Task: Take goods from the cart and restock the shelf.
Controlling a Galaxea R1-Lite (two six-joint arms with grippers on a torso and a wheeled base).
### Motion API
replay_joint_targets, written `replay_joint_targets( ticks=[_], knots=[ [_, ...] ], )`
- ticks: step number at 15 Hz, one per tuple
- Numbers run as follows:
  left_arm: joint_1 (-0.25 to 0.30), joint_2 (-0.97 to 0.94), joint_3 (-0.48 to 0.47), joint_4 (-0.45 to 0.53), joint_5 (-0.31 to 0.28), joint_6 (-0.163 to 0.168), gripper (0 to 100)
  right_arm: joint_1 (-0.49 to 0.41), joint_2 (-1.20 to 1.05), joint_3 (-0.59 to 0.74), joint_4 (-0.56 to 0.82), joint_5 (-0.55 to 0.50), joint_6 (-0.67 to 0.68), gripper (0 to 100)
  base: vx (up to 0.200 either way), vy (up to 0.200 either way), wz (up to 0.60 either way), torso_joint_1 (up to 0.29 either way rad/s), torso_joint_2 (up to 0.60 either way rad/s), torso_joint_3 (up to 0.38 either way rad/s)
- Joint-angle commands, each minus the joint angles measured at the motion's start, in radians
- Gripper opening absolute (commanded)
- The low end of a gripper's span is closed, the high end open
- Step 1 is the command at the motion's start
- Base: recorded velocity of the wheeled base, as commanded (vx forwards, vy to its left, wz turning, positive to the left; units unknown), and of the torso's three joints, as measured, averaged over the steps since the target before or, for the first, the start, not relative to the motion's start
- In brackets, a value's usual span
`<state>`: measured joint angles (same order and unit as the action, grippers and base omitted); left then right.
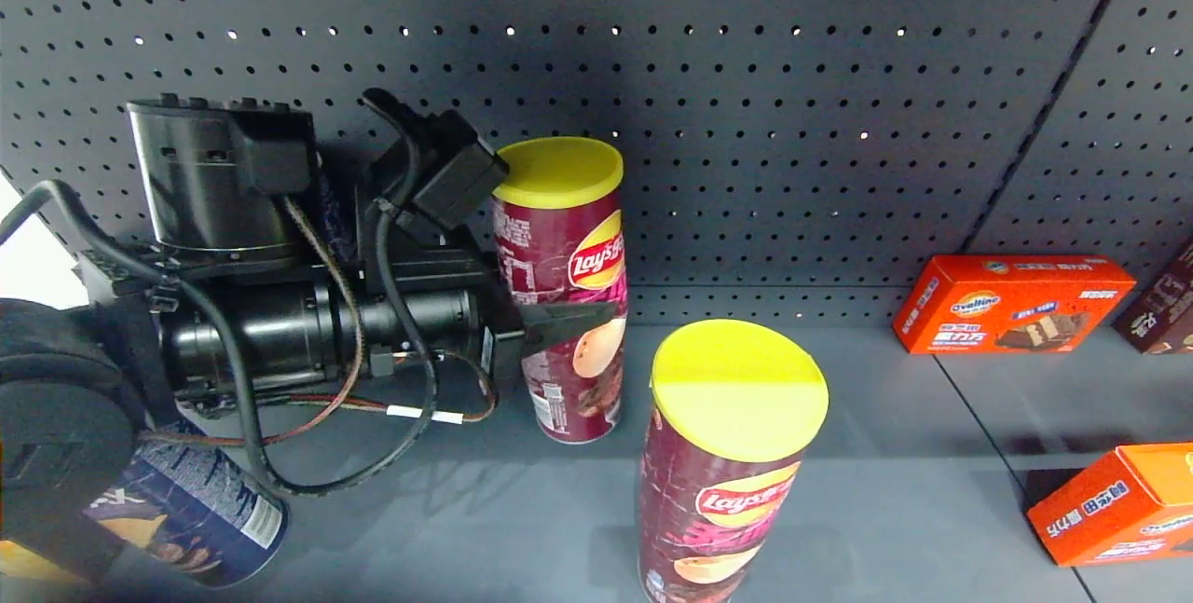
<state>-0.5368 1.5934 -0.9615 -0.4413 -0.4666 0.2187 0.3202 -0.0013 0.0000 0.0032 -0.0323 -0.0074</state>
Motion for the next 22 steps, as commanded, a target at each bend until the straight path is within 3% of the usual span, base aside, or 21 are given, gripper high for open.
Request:
replay_joint_targets(
  ticks=[1, 11, 16, 22],
  knots=[
    [-0.003, 0.066, -0.023, -0.037, -0.001, -0.001, 0, 0.000, 0.001, 0.000, 0.000, 0.000, 0.000, 100, 0.000, 0.000, 0.00, 0.000, 0.00, 0.000],
    [-0.023, 0.215, -0.175, -0.045, -0.003, 0.001, 0, 0.000, 0.001, 0.000, 0.000, 0.000, 0.000, 100, 0.000, 0.000, 0.00, 0.000, 0.00, 0.000],
    [-0.023, 0.255, -0.203, -0.043, -0.003, 0.025, 0, 0.000, 0.001, 0.000, 0.000, 0.000, 0.000, 100, 0.000, 0.000, 0.00, 0.000, 0.00, 0.000],
    [-0.023, 0.289, -0.230, -0.045, -0.003, 0.025, 0, 0.000, 0.001, 0.000, 0.000, 0.000, 0.000, 100, 0.000, 0.000, 0.00, 0.000, 0.00, 0.000]
  ],
)
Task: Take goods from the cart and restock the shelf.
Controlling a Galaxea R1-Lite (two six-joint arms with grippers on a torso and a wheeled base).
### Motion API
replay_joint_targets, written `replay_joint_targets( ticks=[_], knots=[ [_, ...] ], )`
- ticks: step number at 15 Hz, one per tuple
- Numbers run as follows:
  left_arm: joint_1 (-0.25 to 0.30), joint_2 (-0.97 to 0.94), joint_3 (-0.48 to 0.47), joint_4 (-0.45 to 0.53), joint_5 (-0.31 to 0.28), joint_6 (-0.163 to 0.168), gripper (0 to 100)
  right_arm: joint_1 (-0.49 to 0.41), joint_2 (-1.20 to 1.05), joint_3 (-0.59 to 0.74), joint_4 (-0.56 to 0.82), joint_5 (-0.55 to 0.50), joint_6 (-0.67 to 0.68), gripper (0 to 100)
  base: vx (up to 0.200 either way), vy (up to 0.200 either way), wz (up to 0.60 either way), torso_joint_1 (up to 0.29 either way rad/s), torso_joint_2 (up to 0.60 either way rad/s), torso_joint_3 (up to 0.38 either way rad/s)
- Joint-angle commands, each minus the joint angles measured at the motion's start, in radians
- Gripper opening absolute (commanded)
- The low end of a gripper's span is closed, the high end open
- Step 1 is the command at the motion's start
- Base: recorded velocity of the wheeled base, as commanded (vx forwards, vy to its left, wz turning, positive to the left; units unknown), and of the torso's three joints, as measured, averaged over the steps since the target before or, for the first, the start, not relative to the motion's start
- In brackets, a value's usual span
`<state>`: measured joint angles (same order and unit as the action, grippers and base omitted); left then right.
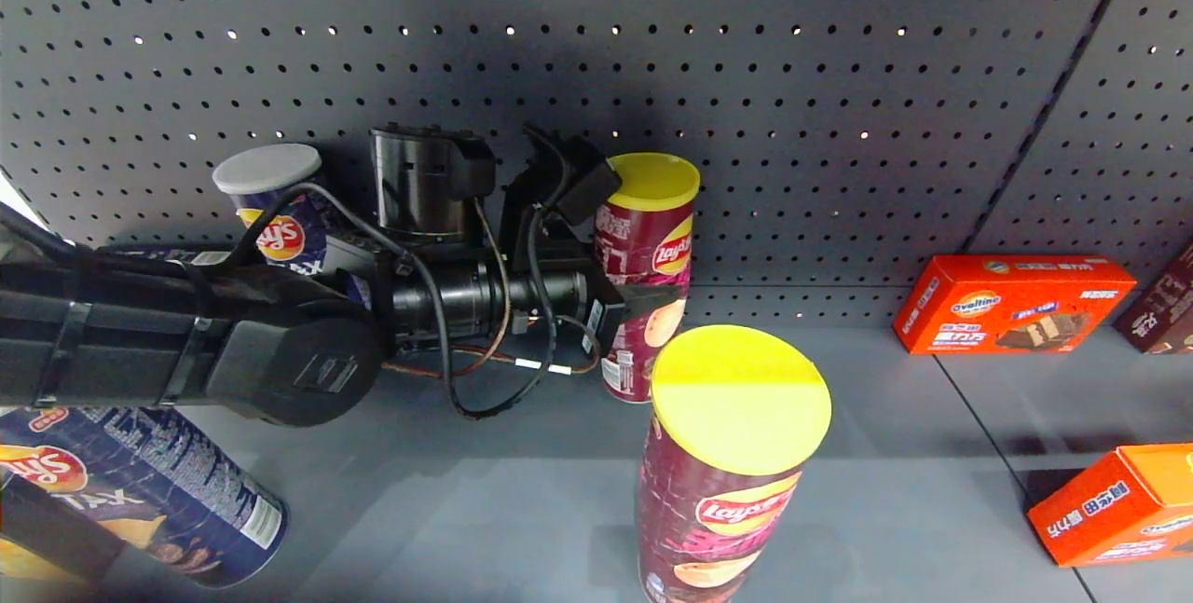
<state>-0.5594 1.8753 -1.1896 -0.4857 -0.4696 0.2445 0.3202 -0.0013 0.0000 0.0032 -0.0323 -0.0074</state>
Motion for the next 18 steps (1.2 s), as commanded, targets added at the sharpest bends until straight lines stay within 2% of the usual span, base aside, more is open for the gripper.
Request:
replay_joint_targets(
  ticks=[1, 7, 8, 11, 16, 18],
  knots=[
    [-0.002, 0.016, -0.002, -0.001, 0.002, 0.001, 0, 0.000, 0.001, 0.000, 0.000, 0.000, 0.000, 100, 0.000, 0.000, 0.00, 0.000, 0.00, 0.000],
    [-0.004, 0.016, 0.007, -0.001, 0.003, 0.021, 0, 0.000, 0.001, 0.000, 0.000, 0.000, 0.000, 100, 0.000, 0.000, 0.00, 0.000, 0.00, 0.000],
    [-0.005, 0.016, 0.007, -0.001, 0.003, 0.021, 100, 0.000, 0.001, 0.000, 0.000, 0.000, 0.000, 100, 0.000, 0.000, 0.00, 0.000, 0.00, 0.000],
    [-0.002, 0.008, 0.050, -0.039, 0.003, 0.019, 100, 0.000, 0.001, 0.000, 0.000, 0.000, 0.000, 100, 0.000, 0.000, 0.00, 0.000, 0.00, 0.000],
    [0.019, -0.110, 0.196, -0.105, 0.011, 0.015, 100, 0.000, 0.001, 0.000, 0.000, 0.000, 0.000, 100, 0.000, 0.000, 0.00, 0.000, 0.00, 0.000],
    [0.022, -0.148, 0.239, -0.105, 0.042, 0.016, 100, 0.000, 0.001, 0.000, 0.000, 0.000, 0.000, 100, 0.000, 0.000, 0.00, 0.000, 0.00, 0.000]
  ],
)
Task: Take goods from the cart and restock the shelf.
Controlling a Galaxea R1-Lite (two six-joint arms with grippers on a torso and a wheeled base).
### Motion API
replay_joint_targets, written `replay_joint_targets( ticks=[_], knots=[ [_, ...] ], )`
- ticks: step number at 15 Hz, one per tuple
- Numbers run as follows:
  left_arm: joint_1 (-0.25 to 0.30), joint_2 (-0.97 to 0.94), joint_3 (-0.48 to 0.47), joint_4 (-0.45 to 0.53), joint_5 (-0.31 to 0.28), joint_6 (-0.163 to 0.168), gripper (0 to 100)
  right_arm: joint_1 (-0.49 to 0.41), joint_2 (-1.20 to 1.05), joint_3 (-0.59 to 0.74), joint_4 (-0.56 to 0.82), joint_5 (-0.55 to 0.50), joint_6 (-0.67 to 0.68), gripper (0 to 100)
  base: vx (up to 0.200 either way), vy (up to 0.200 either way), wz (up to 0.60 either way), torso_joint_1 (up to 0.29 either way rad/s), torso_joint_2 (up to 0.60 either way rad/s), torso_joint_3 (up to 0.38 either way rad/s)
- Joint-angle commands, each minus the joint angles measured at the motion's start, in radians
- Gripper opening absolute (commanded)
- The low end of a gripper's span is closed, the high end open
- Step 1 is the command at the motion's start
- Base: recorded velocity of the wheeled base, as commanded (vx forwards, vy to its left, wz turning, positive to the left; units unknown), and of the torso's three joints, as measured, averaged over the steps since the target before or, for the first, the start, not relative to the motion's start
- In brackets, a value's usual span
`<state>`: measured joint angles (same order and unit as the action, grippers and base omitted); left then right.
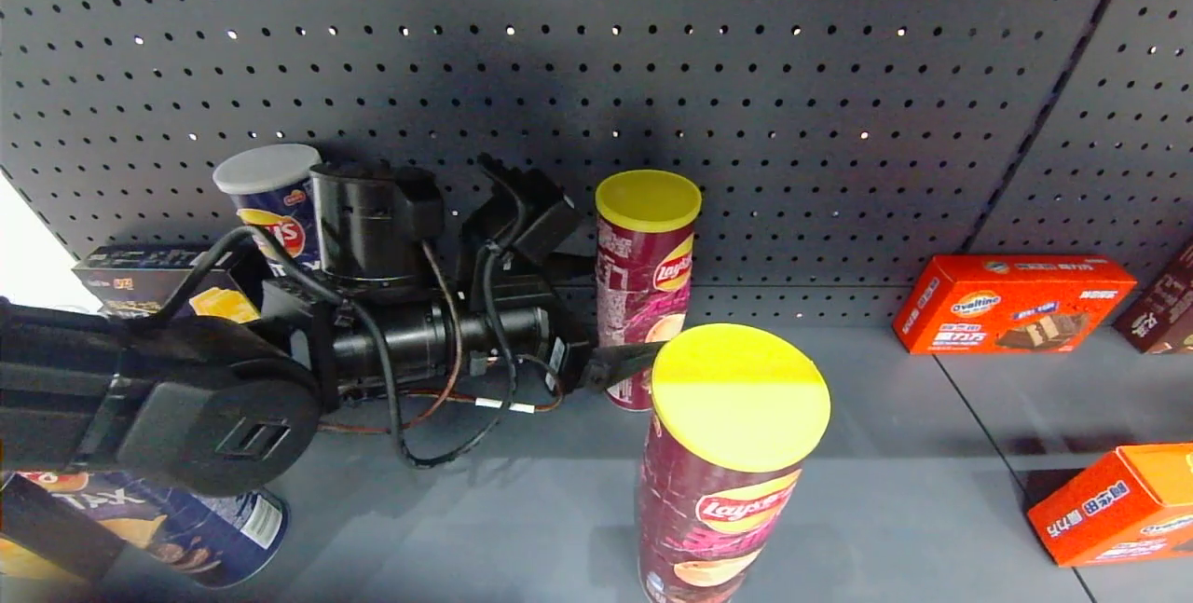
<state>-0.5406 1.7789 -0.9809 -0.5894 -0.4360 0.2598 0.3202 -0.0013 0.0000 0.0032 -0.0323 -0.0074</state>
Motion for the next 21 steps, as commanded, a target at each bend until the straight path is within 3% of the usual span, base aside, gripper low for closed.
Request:
replay_joint_targets(
  ticks=[1, 5, 8, 10, 11, 13, 21],
  knots=[
    [0.004, -0.069, 0.047, -0.001, 0.029, 0.001, 100, 0.000, 0.001, 0.000, 0.000, 0.000, 0.000, 100, 0.000, 0.000, 0.00, 0.000, 0.00, 0.000],
    [0.004, -0.096, 0.094, -0.003, 0.083, 0.010, 100, 0.000, 0.001, 0.000, 0.000, 0.000, 0.000, 100, 0.000, 0.000, 0.00, 0.000, 0.00, 0.000],
    [0.001, -0.095, 0.087, 0.000, 0.178, 0.013, 100, 0.000, 0.001, 0.000, 0.000, 0.000, 0.000, 100, 0.000, 0.000, 0.00, 0.000, 0.00, 0.000],
    [0.001, -0.092, 0.088, 0.006, 0.210, 0.039, 100, 0.000, 0.001, 0.000, 0.000, 0.000, 0.000, 100, 0.000, 0.000, 0.00, 0.000, 0.00, 0.000],
    [0.001, -0.092, 0.088, 0.008, 0.212, 0.039, 100, 0.000, 0.001, 0.000, 0.000, 0.000, 0.000, 100, 0.000, 0.000, 0.00, 0.000, 0.00, 0.000],
    [0.002, -0.088, 0.093, 0.013, 0.272, 0.039, 100, 0.000, 0.001, 0.000, 0.000, 0.000, 0.000, 100, 0.000, 0.000, 0.00, 0.000, 0.00, 0.000],
    [0.007, -0.065, 0.071, 0.014, 0.345, 0.038, 100, 0.000, 0.001, 0.000, 0.000, 0.000, 0.000, 100, 0.000, 0.000, 0.00, 0.000, 0.00, 0.000]
  ],
)
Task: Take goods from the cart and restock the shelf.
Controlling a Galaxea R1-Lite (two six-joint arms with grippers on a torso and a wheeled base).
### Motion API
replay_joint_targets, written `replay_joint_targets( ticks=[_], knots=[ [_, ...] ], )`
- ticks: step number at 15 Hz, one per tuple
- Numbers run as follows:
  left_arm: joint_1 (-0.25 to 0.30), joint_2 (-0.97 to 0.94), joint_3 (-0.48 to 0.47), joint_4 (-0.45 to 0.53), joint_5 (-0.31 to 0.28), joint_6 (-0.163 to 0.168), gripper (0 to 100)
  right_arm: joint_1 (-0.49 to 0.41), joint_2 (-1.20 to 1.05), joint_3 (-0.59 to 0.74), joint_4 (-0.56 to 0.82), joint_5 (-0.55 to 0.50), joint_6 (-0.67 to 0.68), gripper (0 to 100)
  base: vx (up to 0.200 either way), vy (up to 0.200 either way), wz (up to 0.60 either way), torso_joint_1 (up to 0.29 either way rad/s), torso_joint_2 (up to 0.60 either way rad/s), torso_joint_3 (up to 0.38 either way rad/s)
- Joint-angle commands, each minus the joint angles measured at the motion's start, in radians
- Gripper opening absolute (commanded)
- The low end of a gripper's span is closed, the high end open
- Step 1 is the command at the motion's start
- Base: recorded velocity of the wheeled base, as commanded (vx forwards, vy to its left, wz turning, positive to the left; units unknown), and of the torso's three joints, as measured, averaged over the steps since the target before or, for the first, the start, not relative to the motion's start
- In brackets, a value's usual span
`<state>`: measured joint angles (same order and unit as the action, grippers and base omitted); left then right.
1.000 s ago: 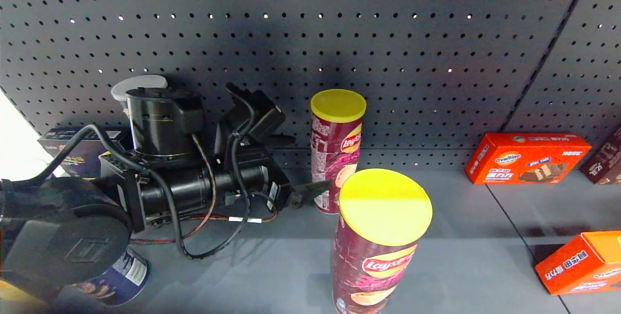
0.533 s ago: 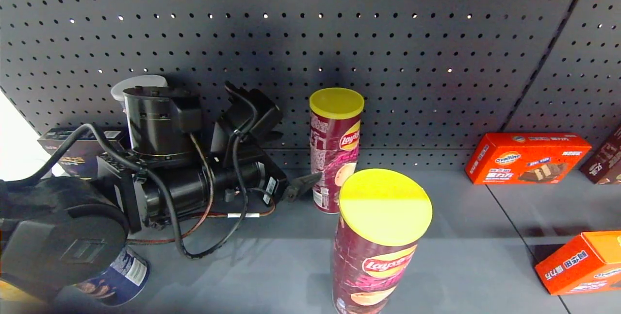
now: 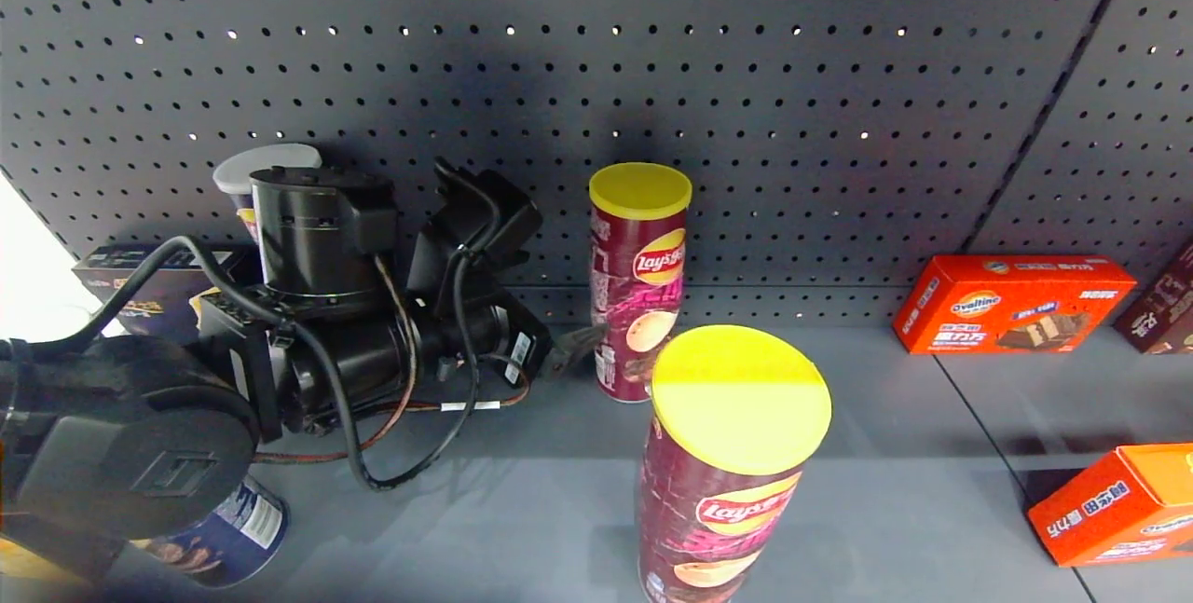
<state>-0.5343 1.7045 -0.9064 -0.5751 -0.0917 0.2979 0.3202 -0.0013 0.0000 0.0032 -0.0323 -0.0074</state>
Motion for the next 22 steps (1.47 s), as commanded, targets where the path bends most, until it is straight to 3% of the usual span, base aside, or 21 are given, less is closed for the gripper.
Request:
replay_joint_targets(
  ticks=[1, 13, 19, 22],
  knots=[
    [0.002, 0.014, -0.005, 0.000, 0.013, -0.002, 100, 0.000, 0.001, 0.000, 0.000, 0.000, 0.000, 100, 0.000, 0.000, 0.00, 0.000, 0.00, 0.000],
    [0.030, 0.012, 0.001, 0.012, 0.084, 0.001, 100, 0.000, 0.001, 0.000, 0.000, 0.000, 0.000, 100, 0.000, 0.000, 0.00, 0.000, 0.00, 0.000],
    [0.025, 0.083, -0.092, 0.054, 0.119, 0.001, 100, 0.000, 0.001, 0.000, 0.000, 0.000, 0.000, 100, 0.000, 0.000, 0.00, 0.000, 0.00, 0.000],
    [0.010, 0.087, -0.094, 0.054, 0.119, 0.001, 100, 0.000, 0.001, 0.000, 0.000, 0.000, 0.000, 100, 0.000, 0.000, 0.00, 0.000, 0.00, 0.000]
  ],
)
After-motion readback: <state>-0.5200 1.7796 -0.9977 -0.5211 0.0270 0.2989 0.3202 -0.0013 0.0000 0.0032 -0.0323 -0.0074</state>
